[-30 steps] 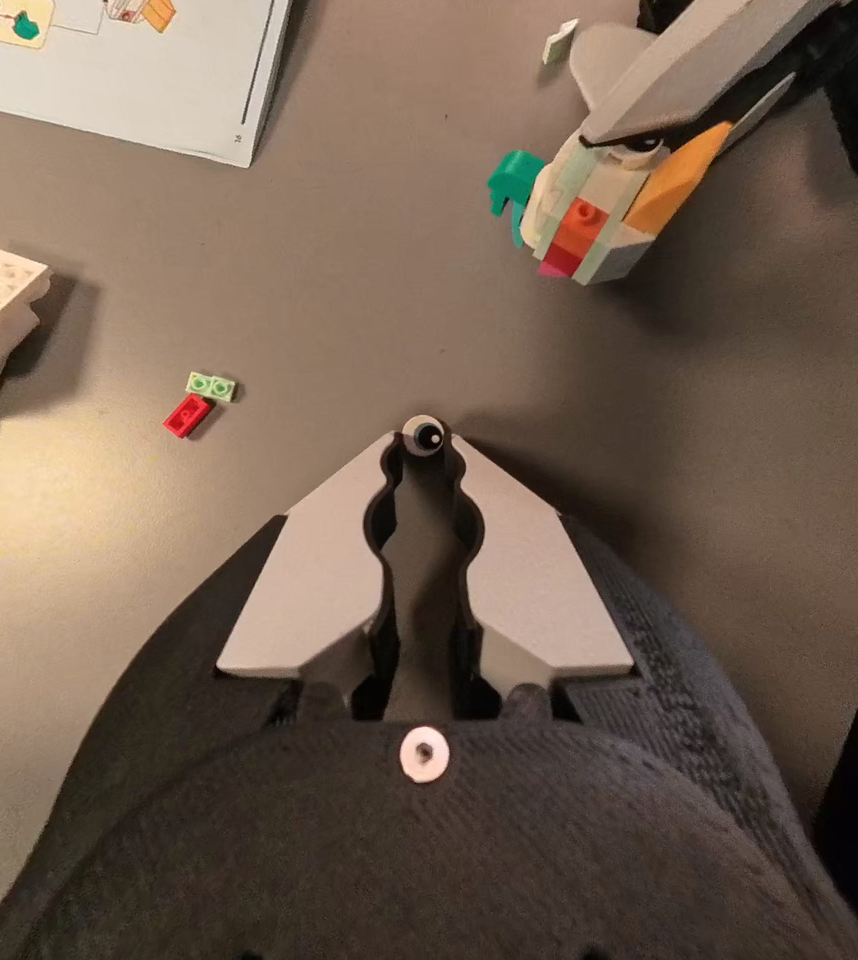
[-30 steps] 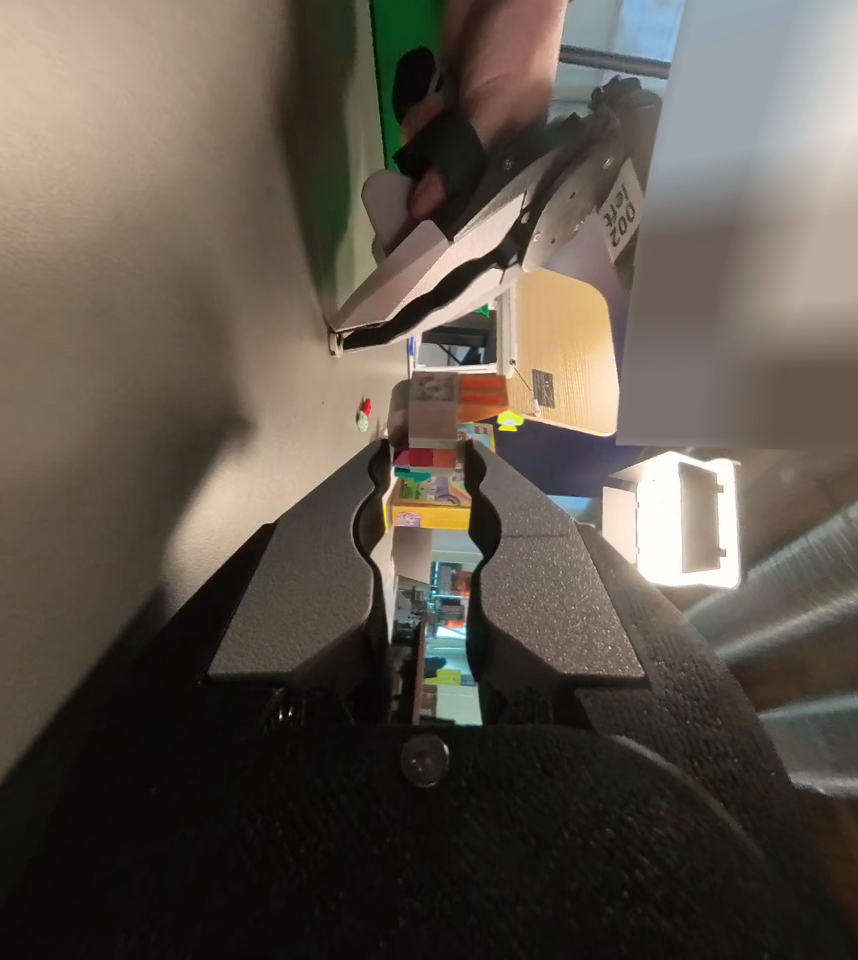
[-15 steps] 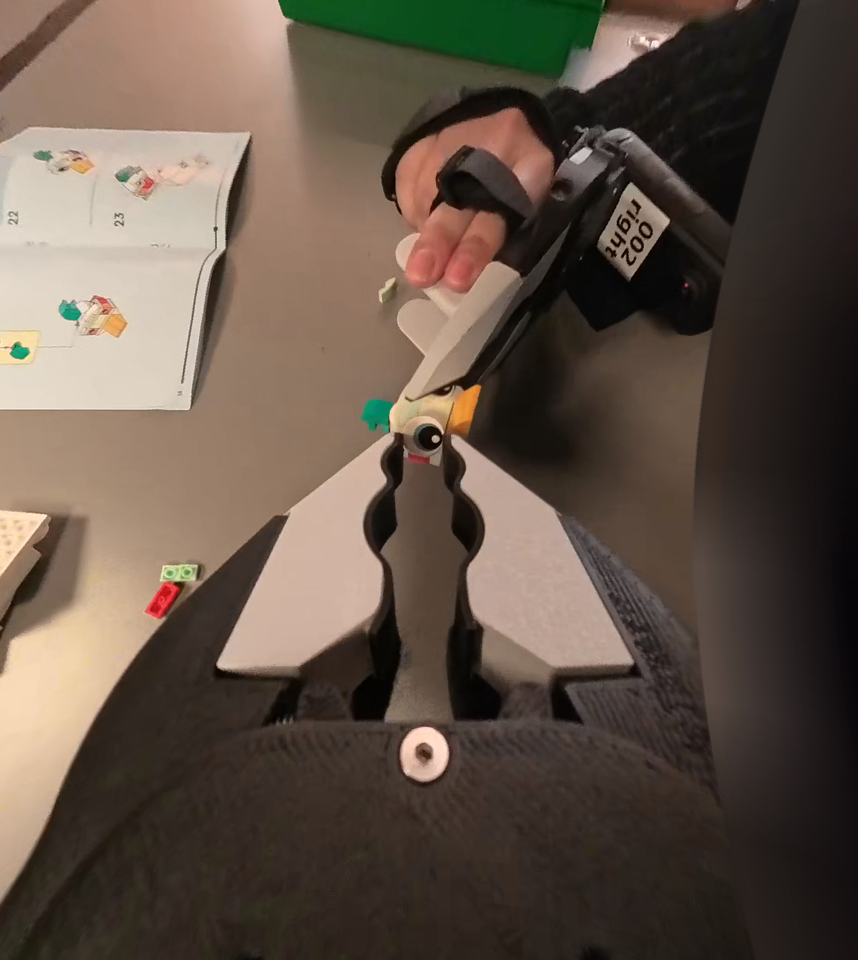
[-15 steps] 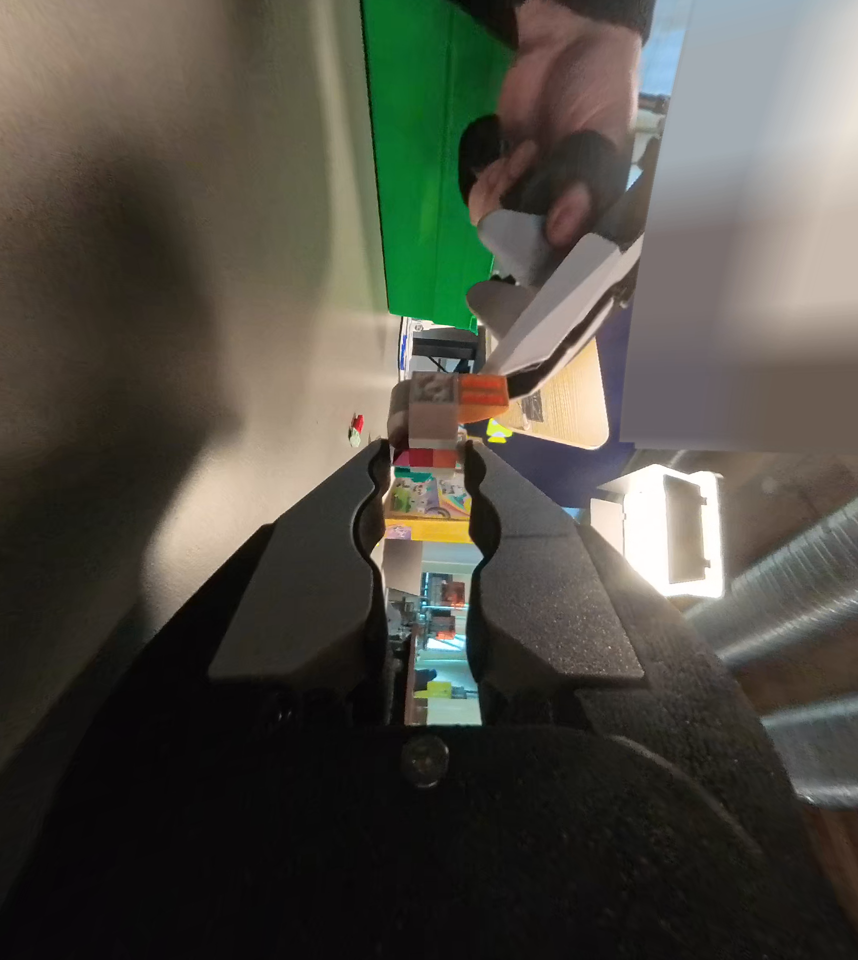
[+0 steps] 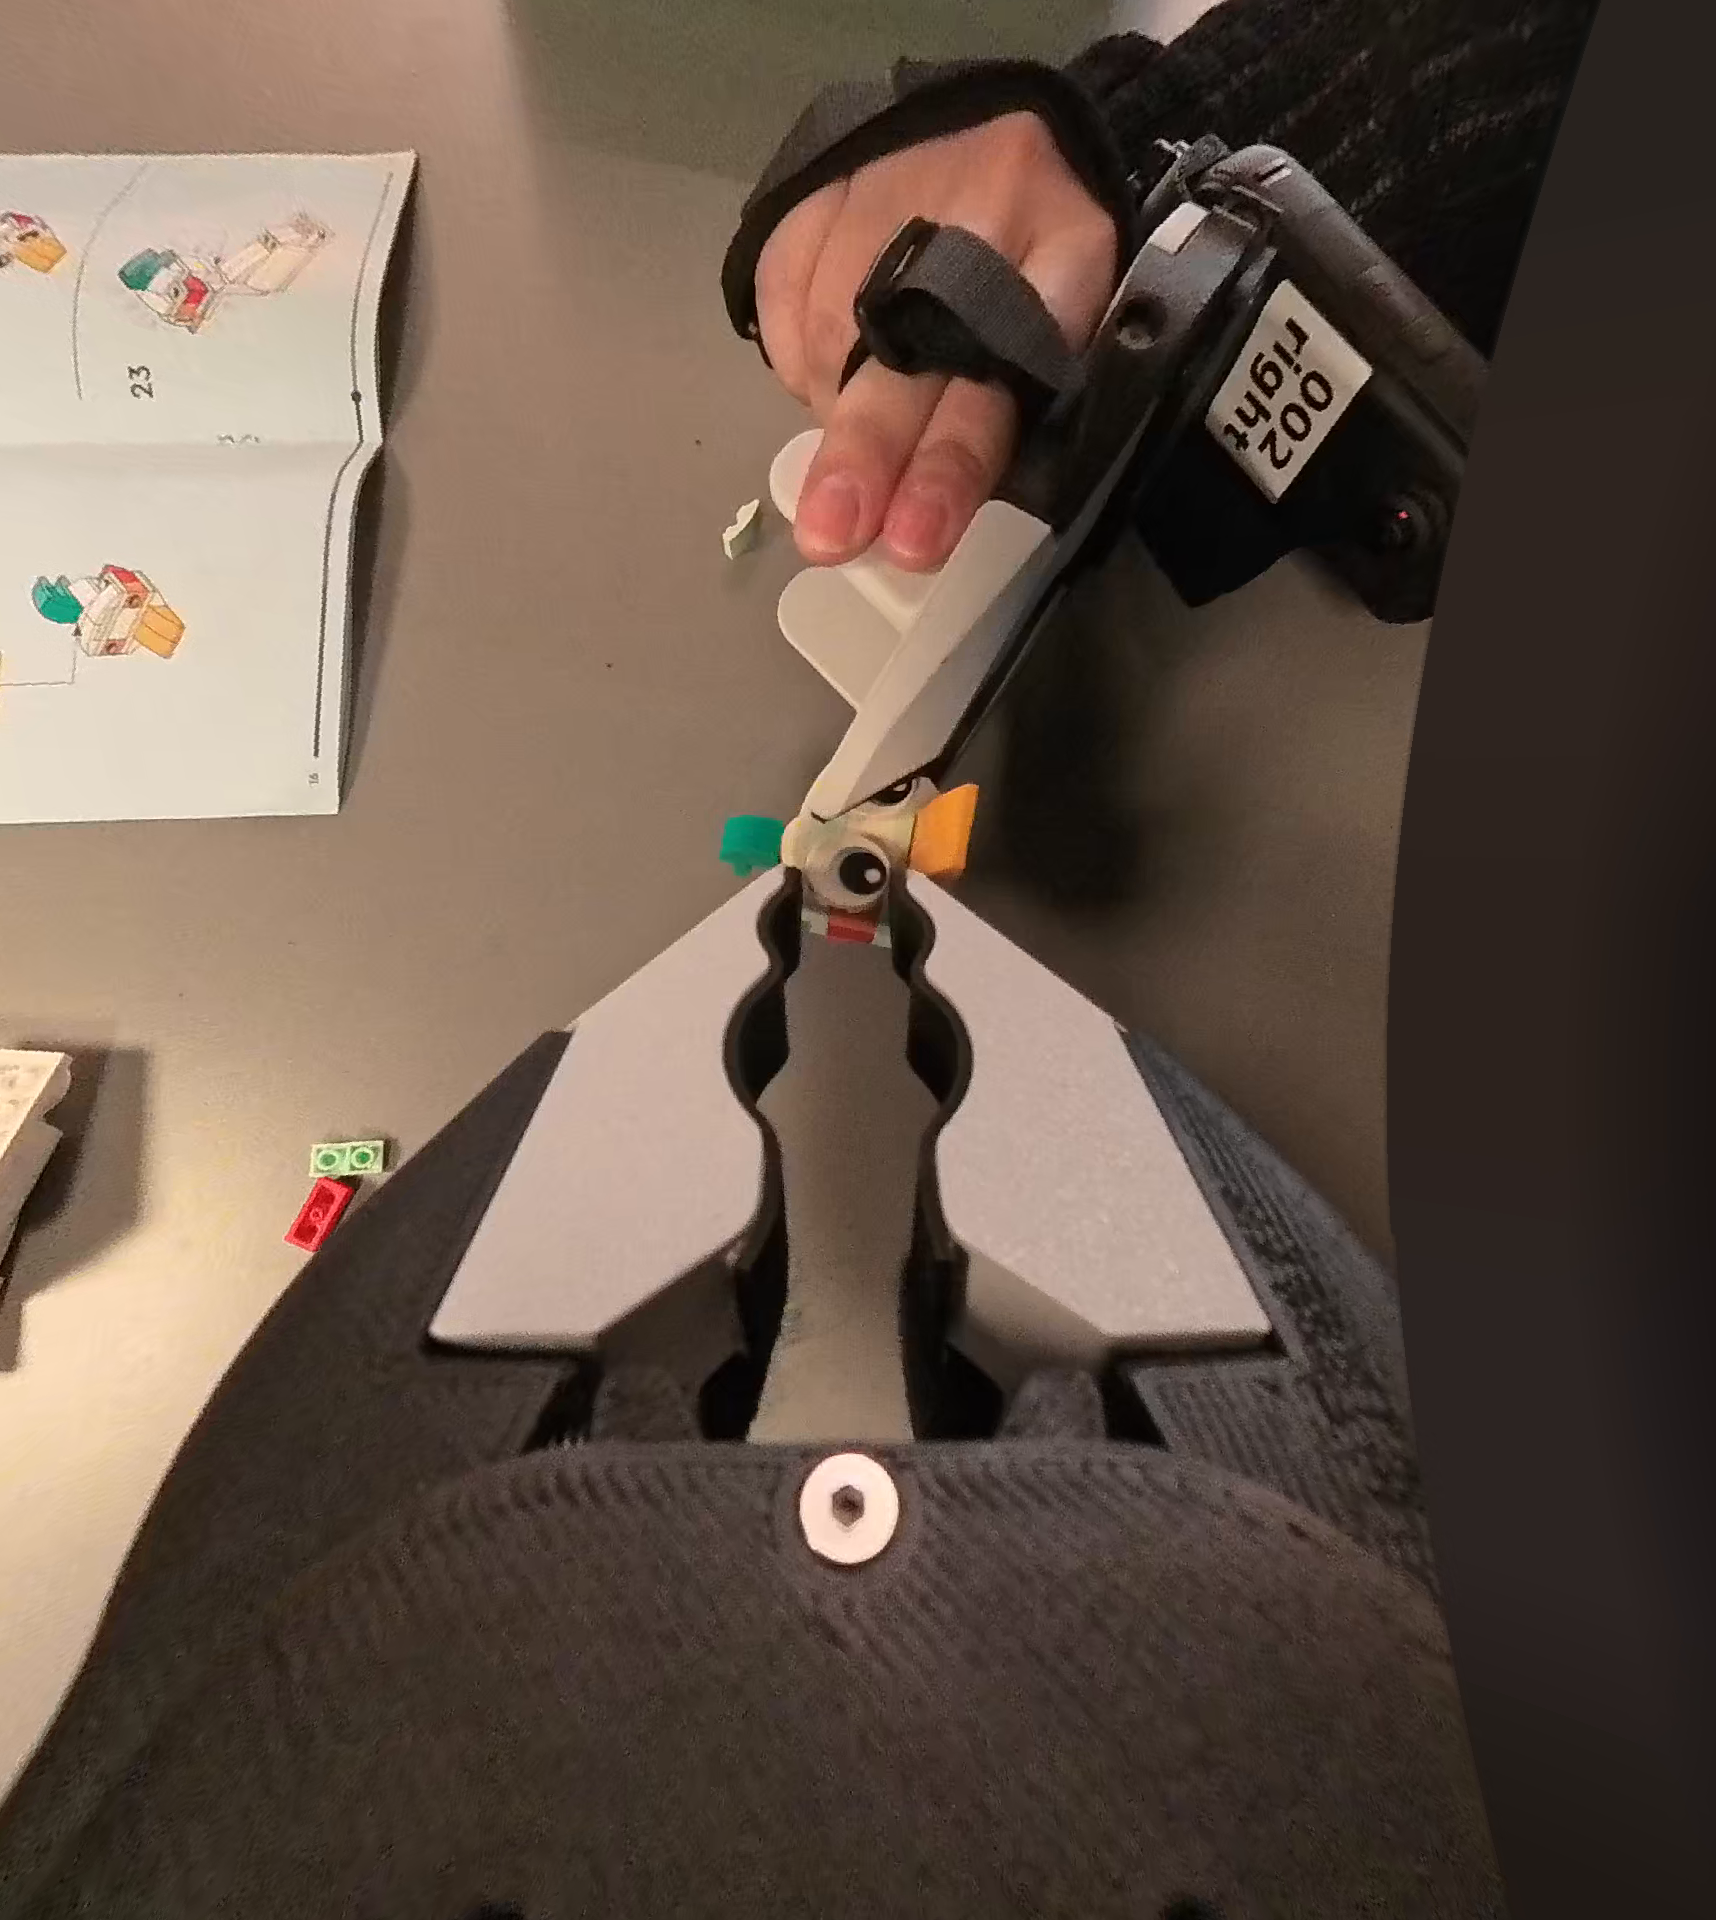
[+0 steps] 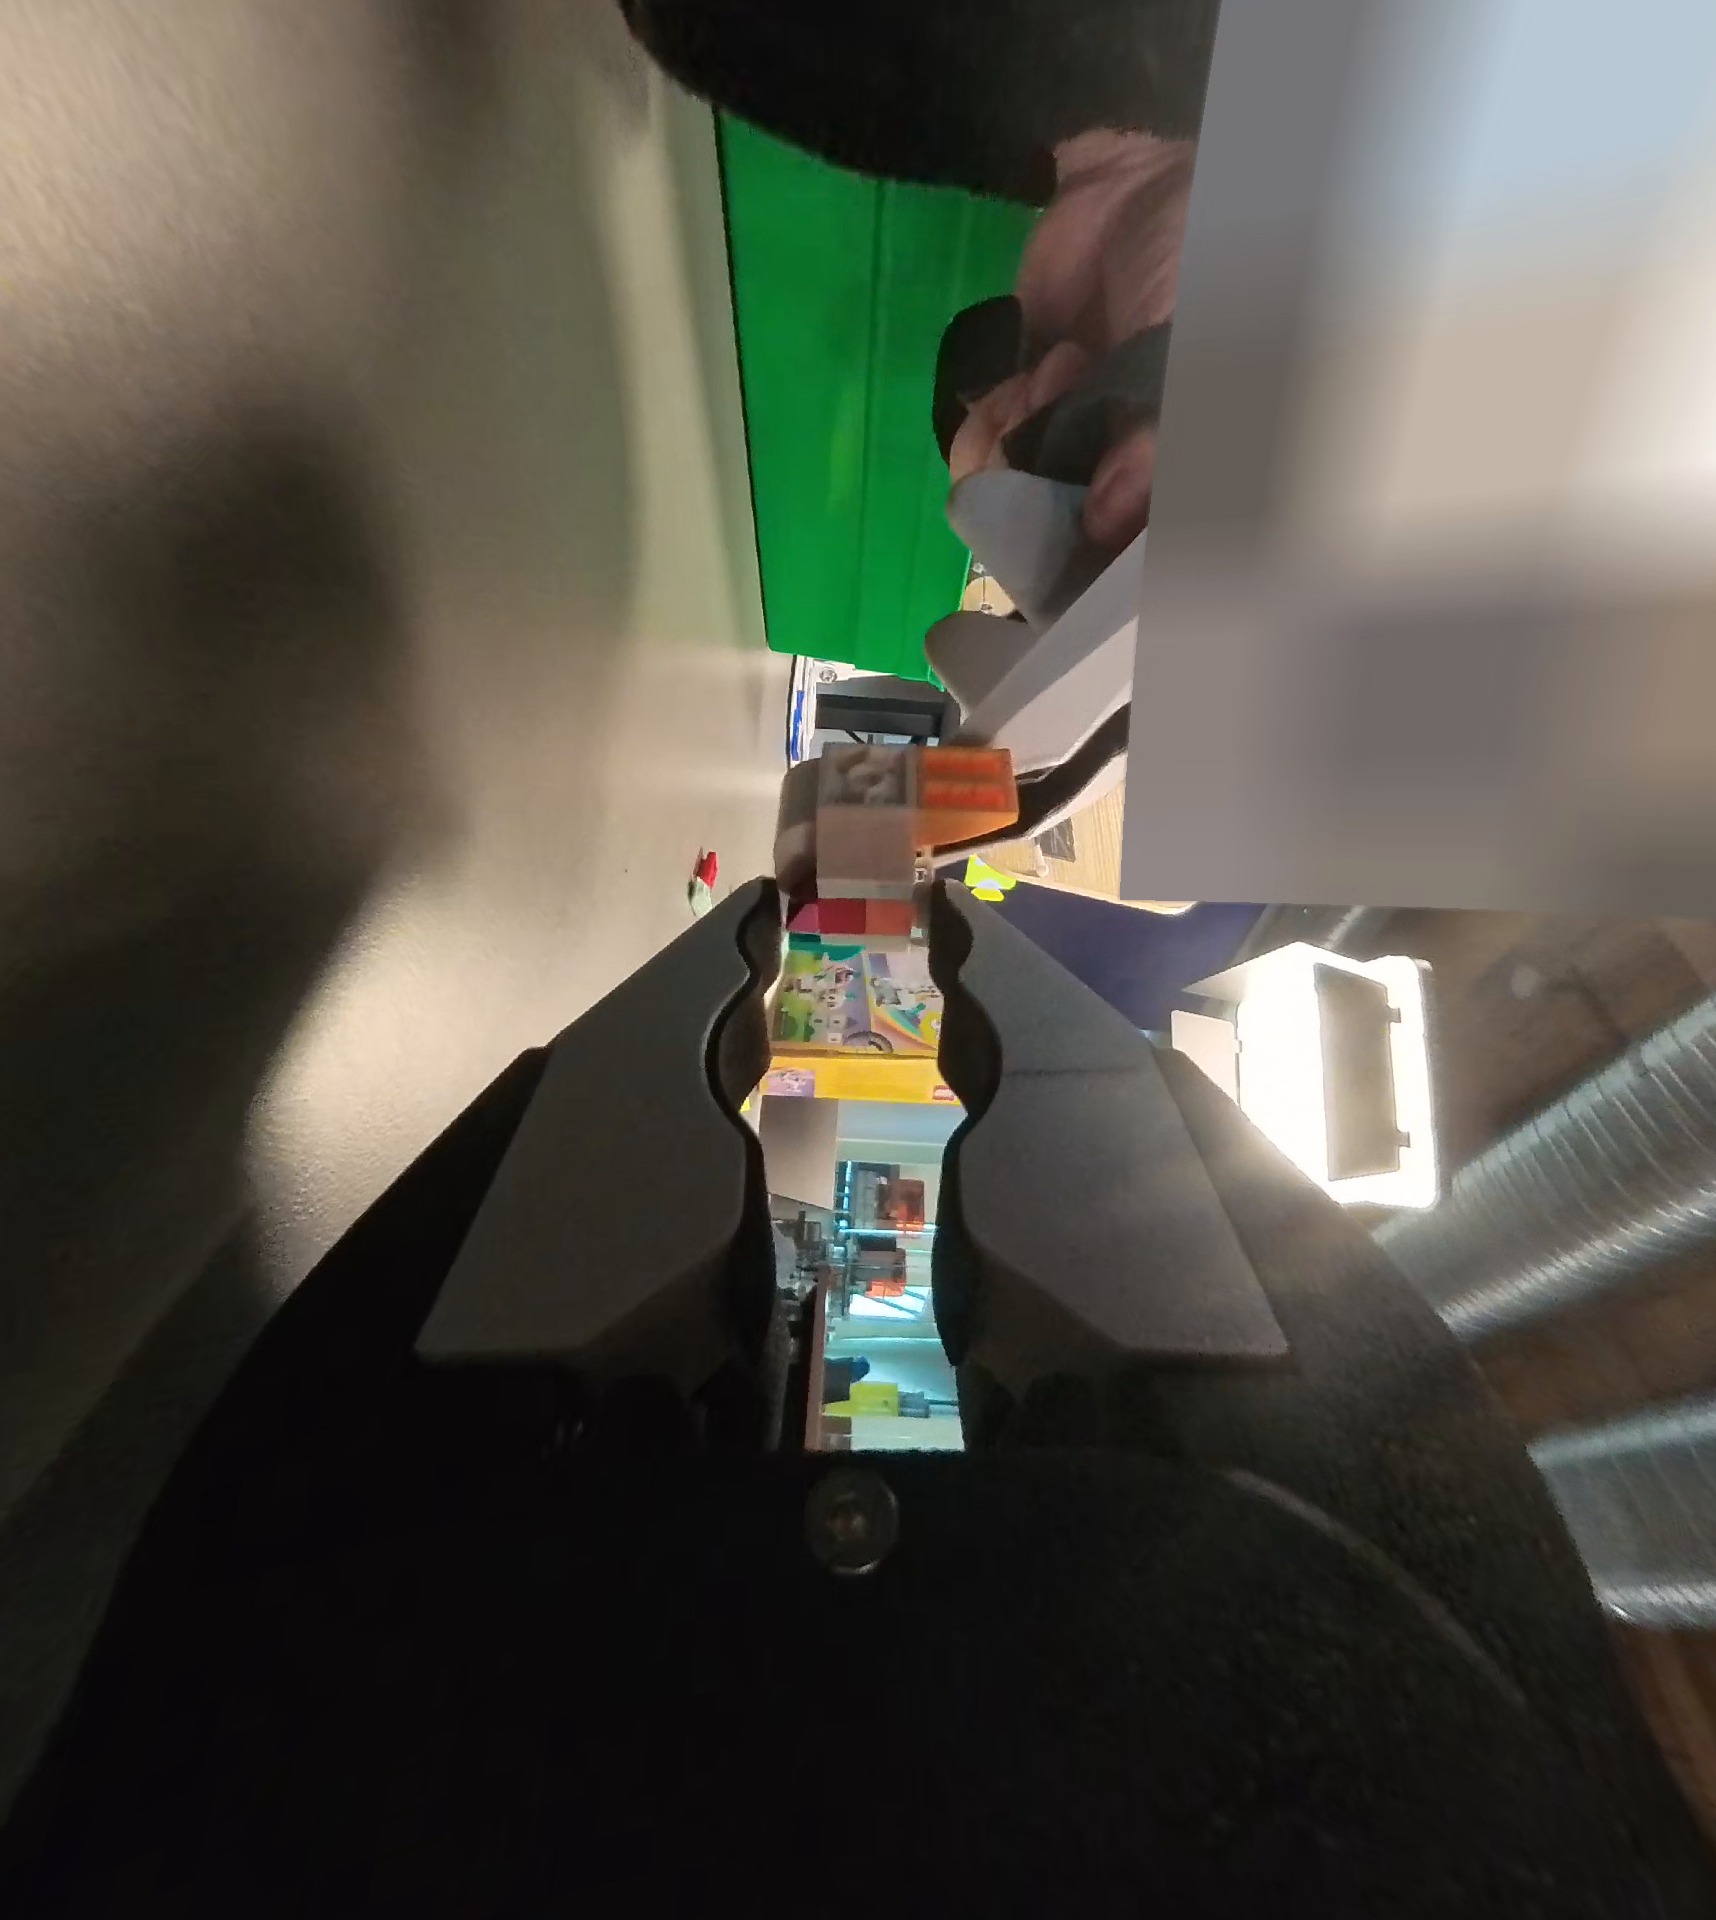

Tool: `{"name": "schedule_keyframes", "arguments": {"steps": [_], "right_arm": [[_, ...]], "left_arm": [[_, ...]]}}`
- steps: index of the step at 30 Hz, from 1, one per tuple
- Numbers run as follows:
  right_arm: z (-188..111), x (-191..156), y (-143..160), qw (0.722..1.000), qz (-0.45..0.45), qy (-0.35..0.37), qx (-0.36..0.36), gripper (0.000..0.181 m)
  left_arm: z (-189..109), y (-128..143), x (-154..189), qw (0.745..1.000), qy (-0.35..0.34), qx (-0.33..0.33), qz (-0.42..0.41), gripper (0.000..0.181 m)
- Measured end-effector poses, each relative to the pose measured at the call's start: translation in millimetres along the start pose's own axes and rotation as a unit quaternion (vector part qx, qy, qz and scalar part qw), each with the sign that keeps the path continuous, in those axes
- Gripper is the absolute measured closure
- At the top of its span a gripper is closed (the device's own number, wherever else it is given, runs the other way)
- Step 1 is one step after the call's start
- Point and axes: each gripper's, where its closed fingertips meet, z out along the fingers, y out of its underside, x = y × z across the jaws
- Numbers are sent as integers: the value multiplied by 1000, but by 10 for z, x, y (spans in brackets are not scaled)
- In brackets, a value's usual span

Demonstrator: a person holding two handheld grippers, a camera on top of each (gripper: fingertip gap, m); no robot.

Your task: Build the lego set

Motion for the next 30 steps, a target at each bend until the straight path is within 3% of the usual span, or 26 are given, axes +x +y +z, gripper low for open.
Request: {"name": "schedule_keyframes", "arguments": {"steps": [8,11,13,15,18,23,30], "right_arm": [[-5,24,10,1000,2,1,0,155],[-23,151,107,1000,14,12,-13,155],[-50,294,224,999,15,31,-38,155],[-89,396,277,998,18,33,-46,155],[-135,533,265,999,15,21,-41,155],[-157,782,151,999,22,9,-26,155],[-160,929,62,1000,15,7,-24,155]], "left_arm": [[-109,-49,5,999,-3,31,-11,153],[-215,-143,12,997,-18,75,0,135],[-305,-224,4,994,-47,100,25,115],[-381,-248,-68,987,-112,89,79,112],[-438,-334,-84,956,-197,68,205,115],[-391,-518,12,885,-271,70,372,116],[-386,-635,49,817,-327,79,468,124]]}}
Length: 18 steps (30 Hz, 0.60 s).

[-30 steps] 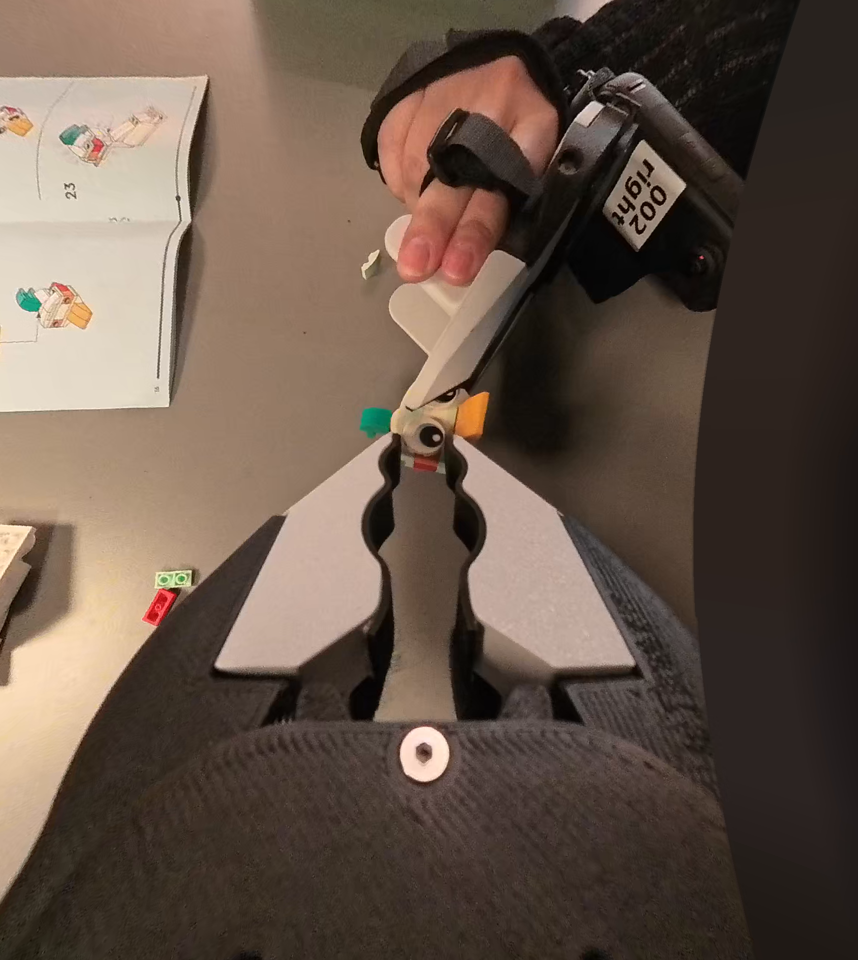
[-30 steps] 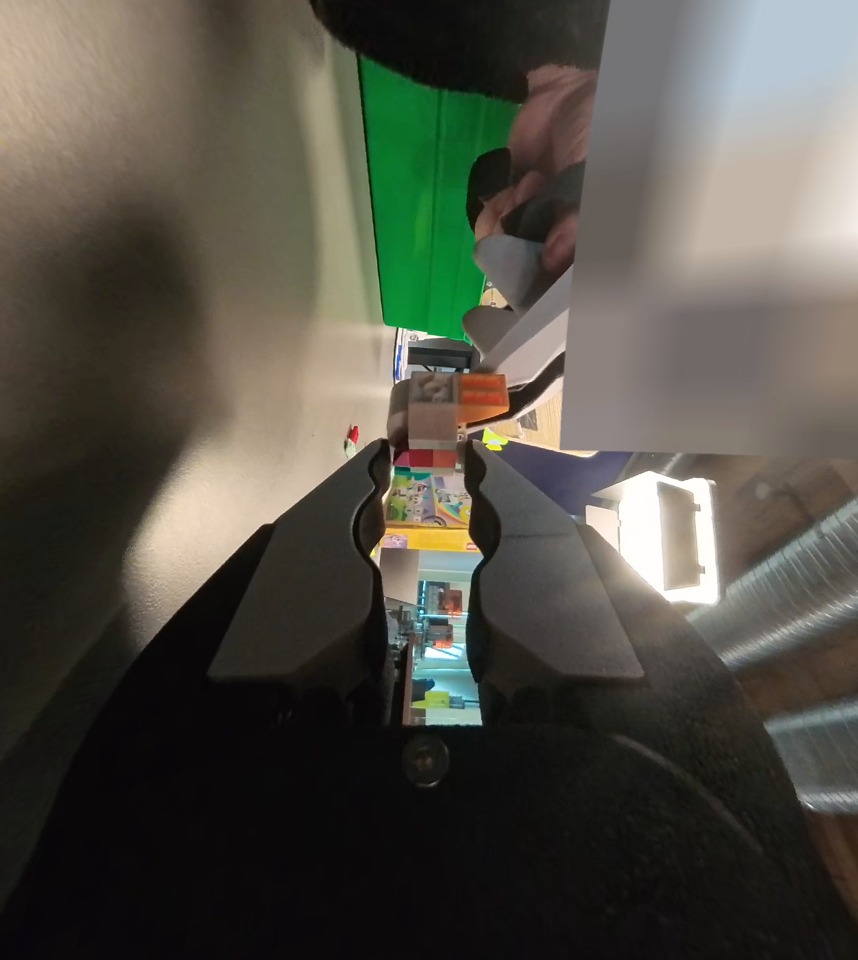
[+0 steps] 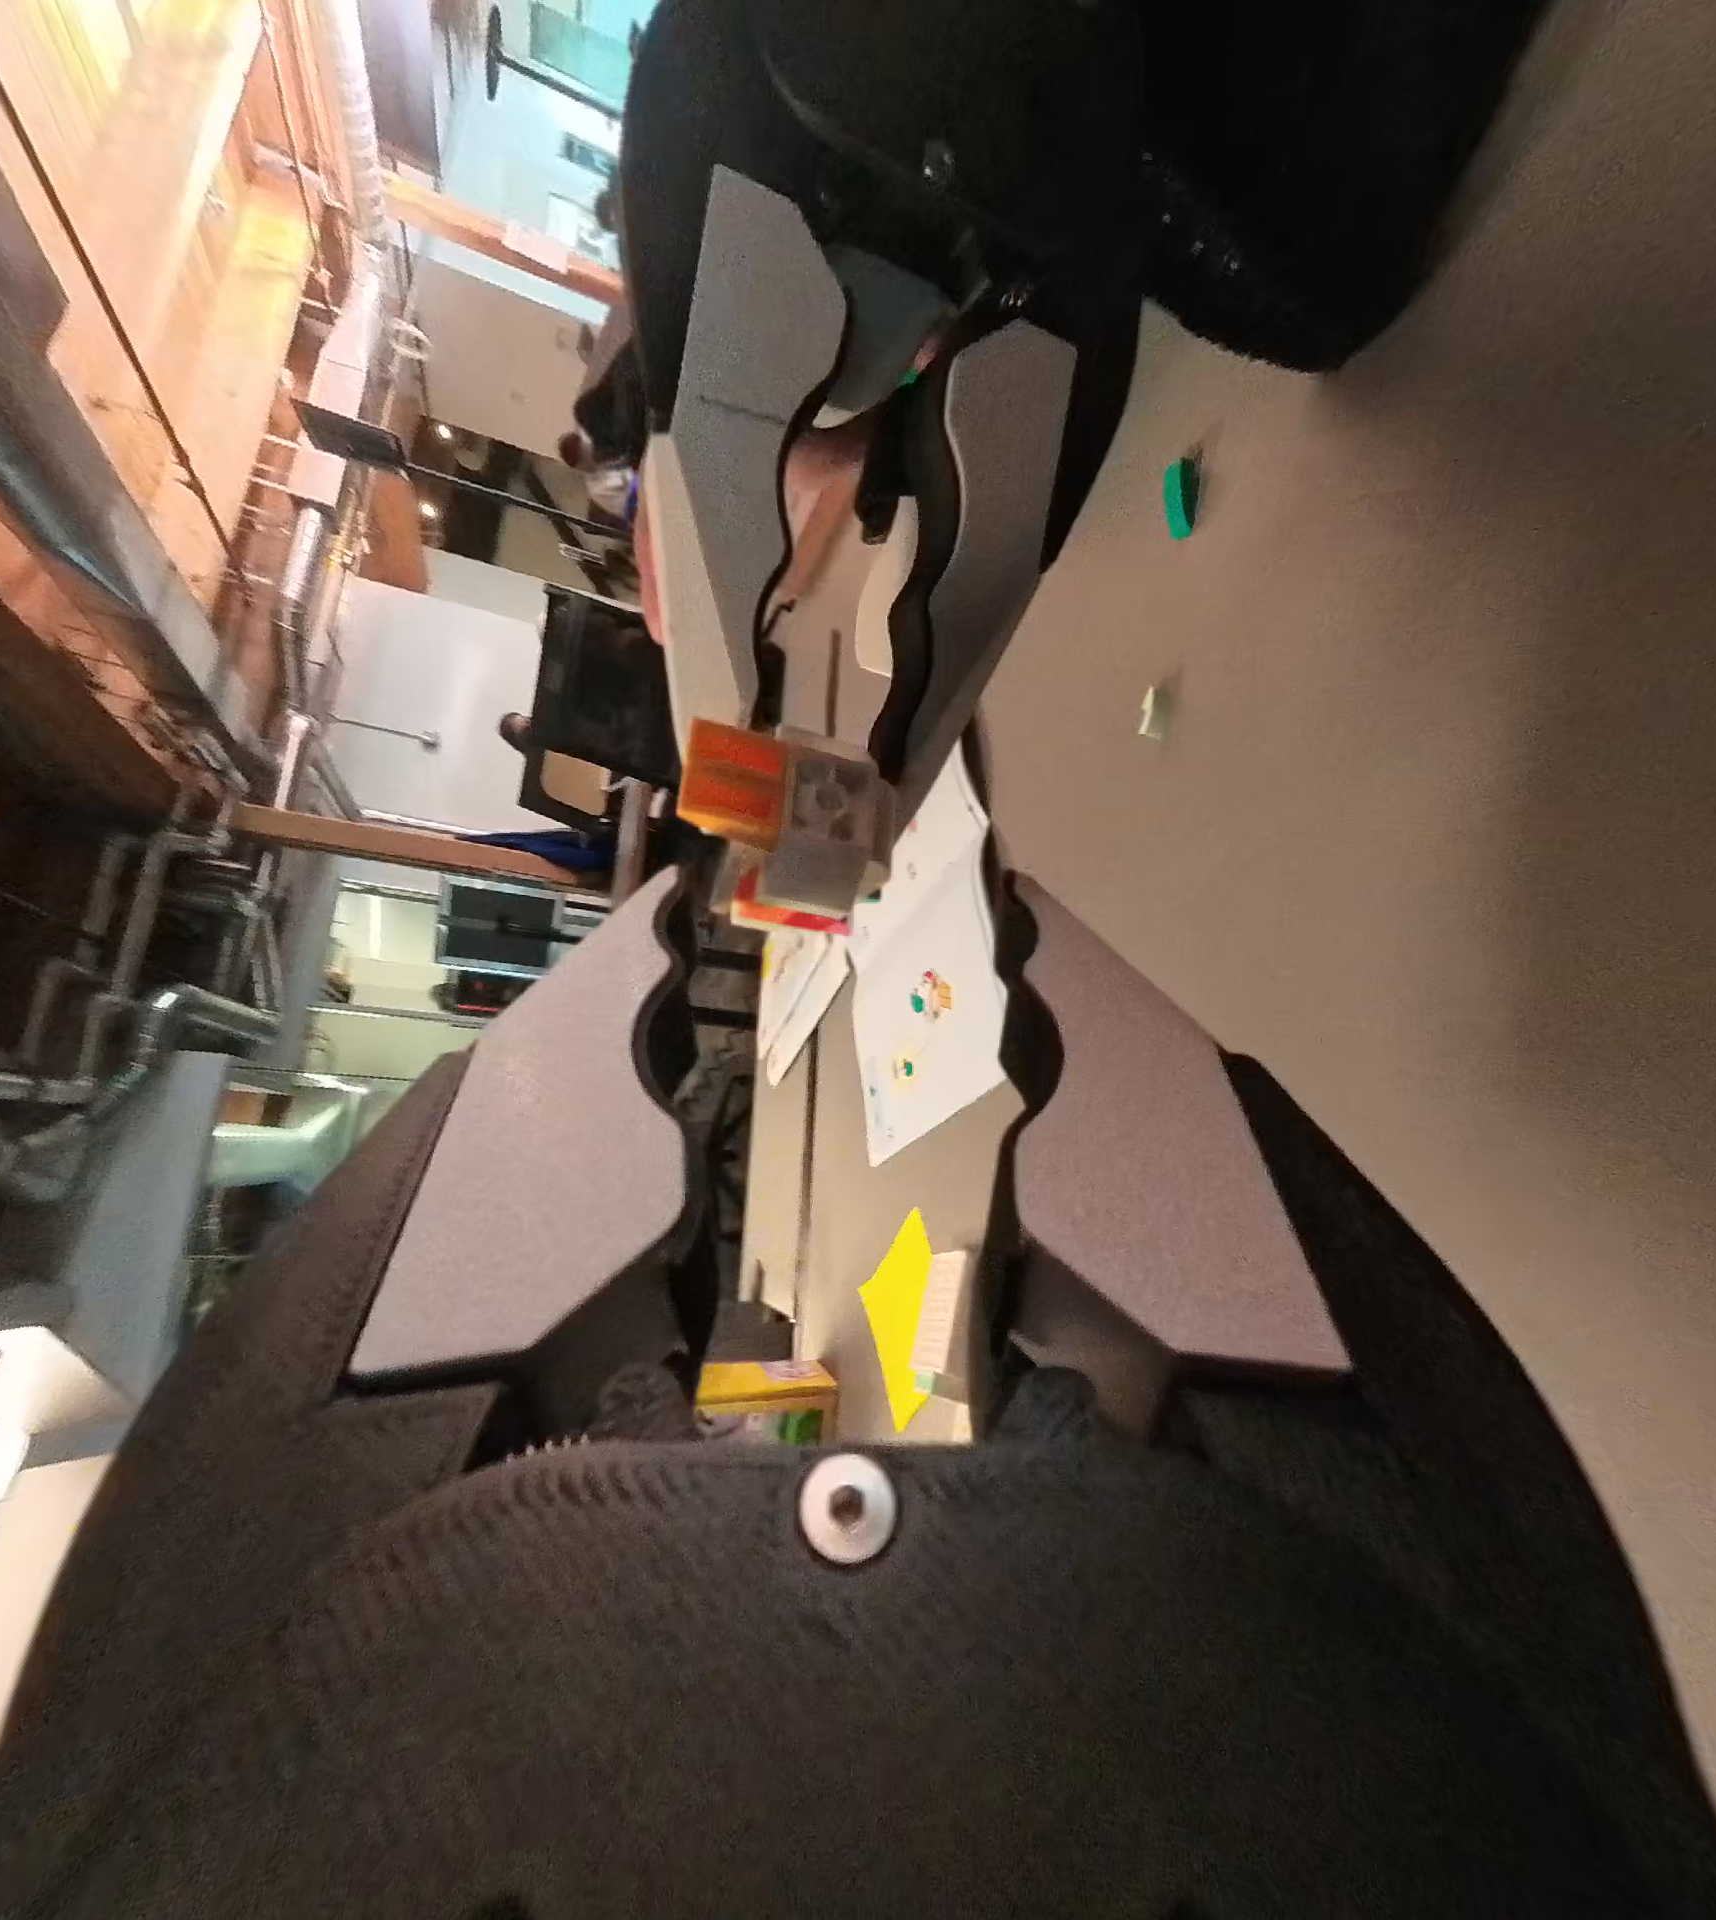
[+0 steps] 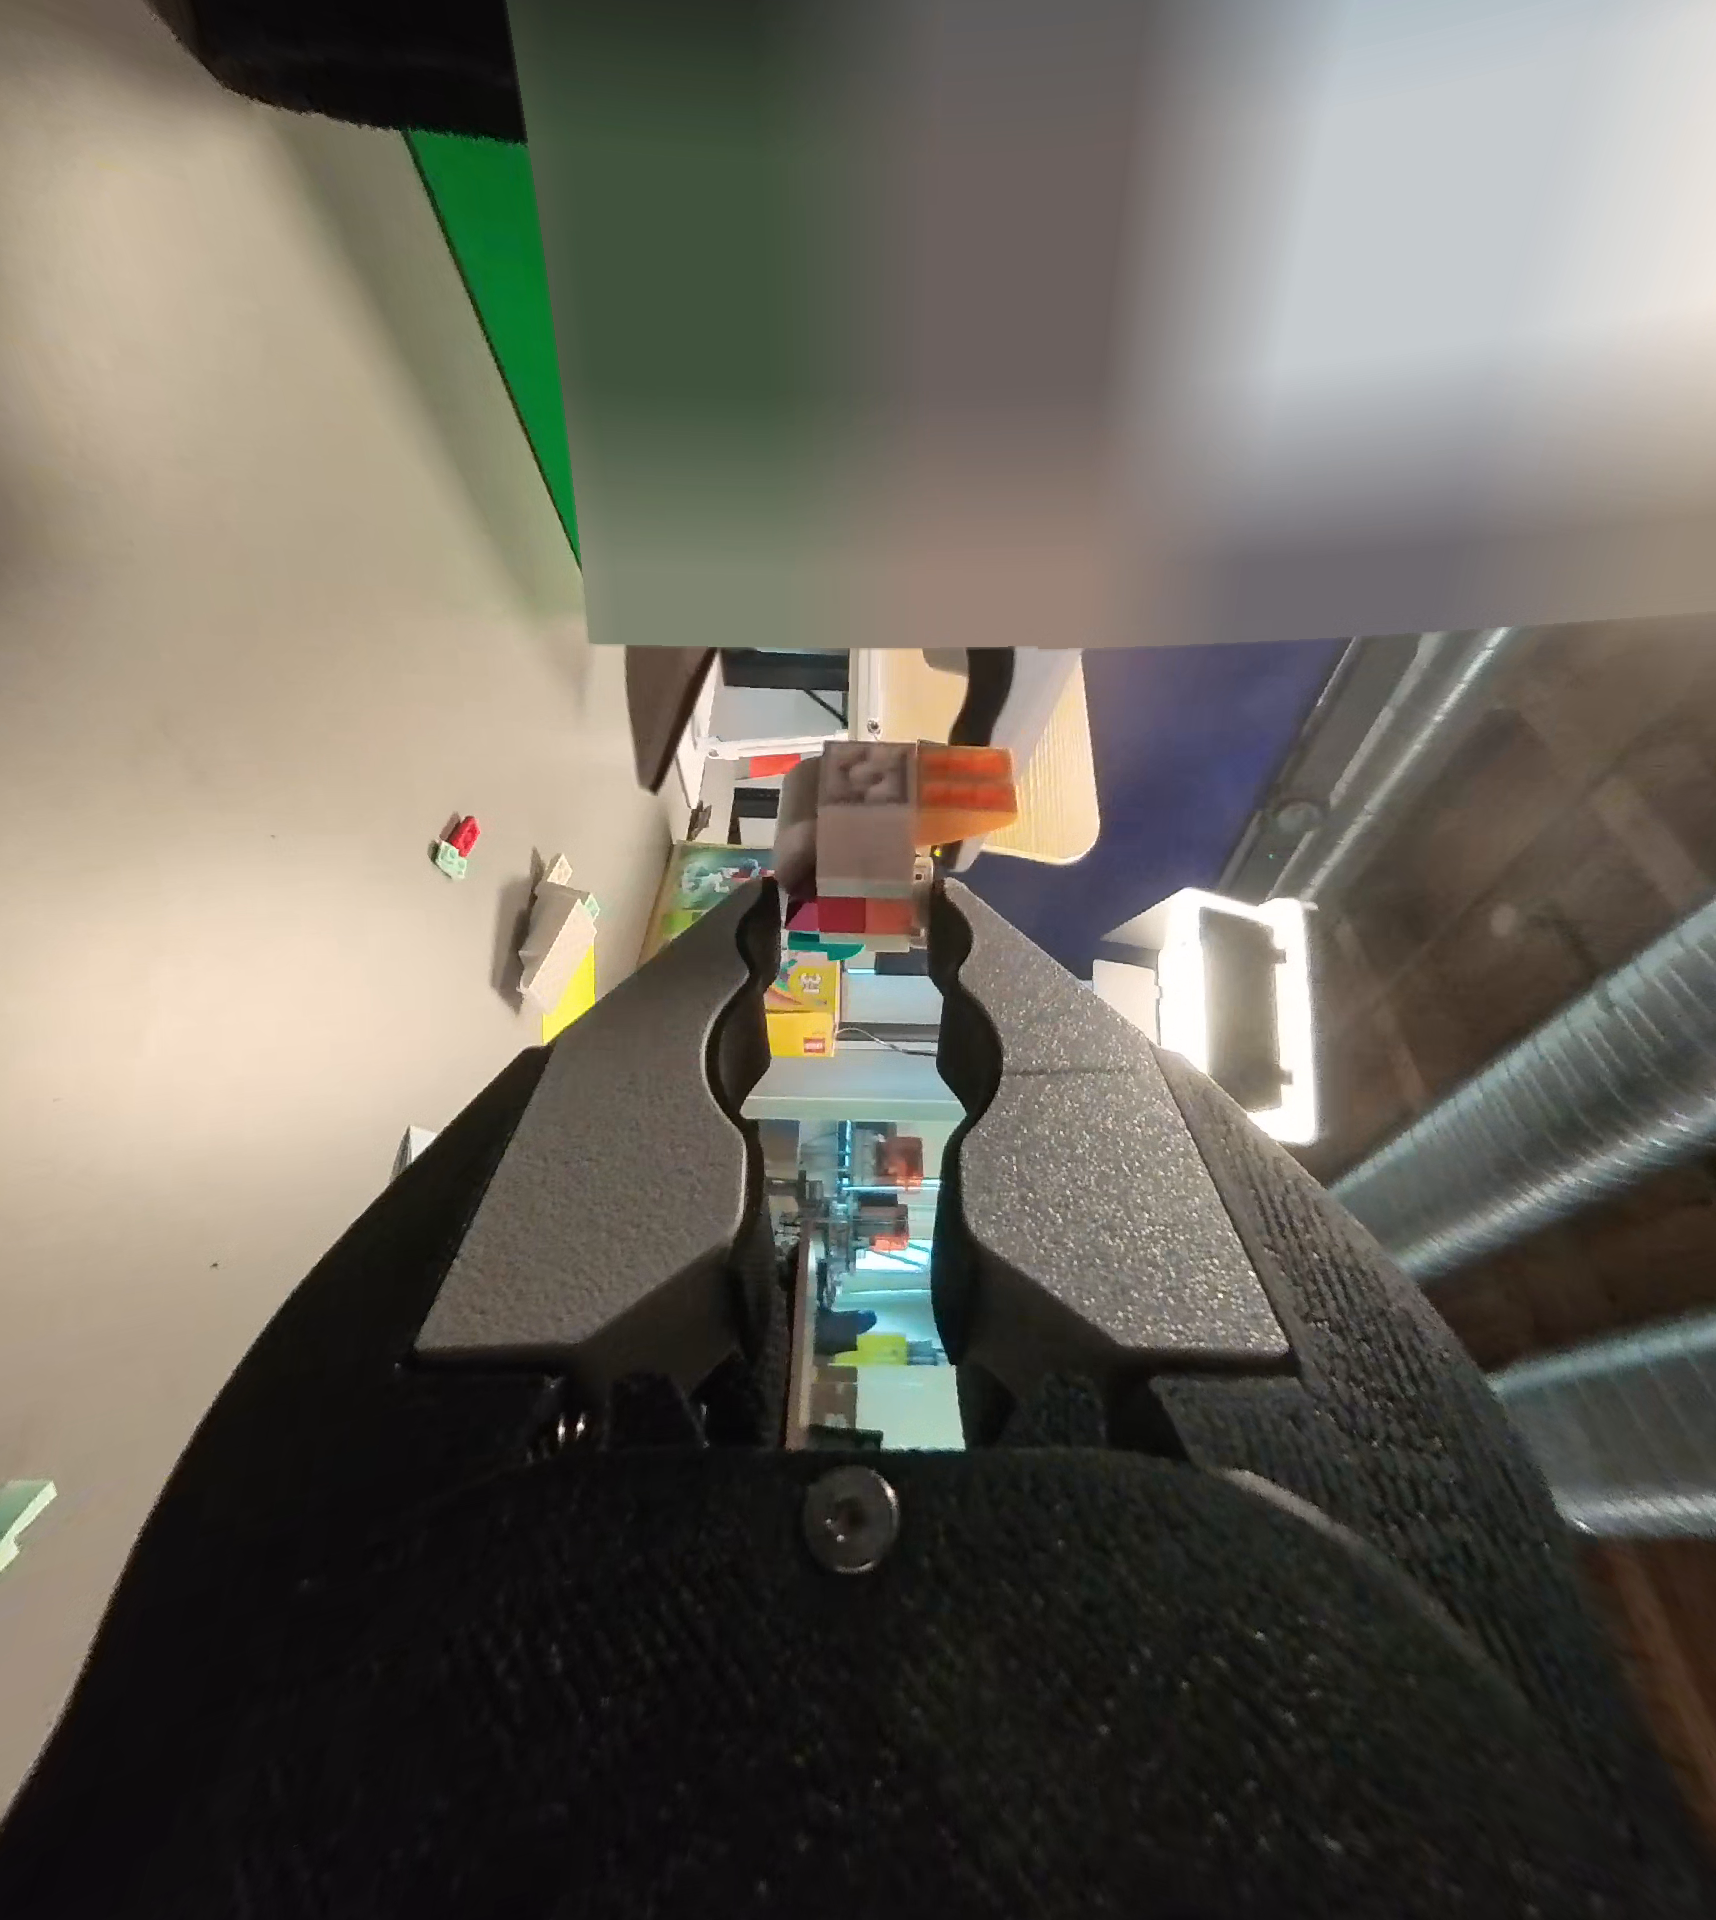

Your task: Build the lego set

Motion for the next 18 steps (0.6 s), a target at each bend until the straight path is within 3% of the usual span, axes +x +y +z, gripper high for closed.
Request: {"name": "schedule_keyframes", "arguments": {"steps": [4,10,18], "right_arm": [[17,8,-41,1000,1,4,-1,155],[47,17,-104,1000,5,6,2,155],[70,36,-104,1000,21,4,0,155]], "left_arm": [[-20,-25,-81,999,-40,6,17,135],[-14,-17,-72,999,-43,1,24,147],[-45,-4,-102,997,-64,-5,36,147]]}}
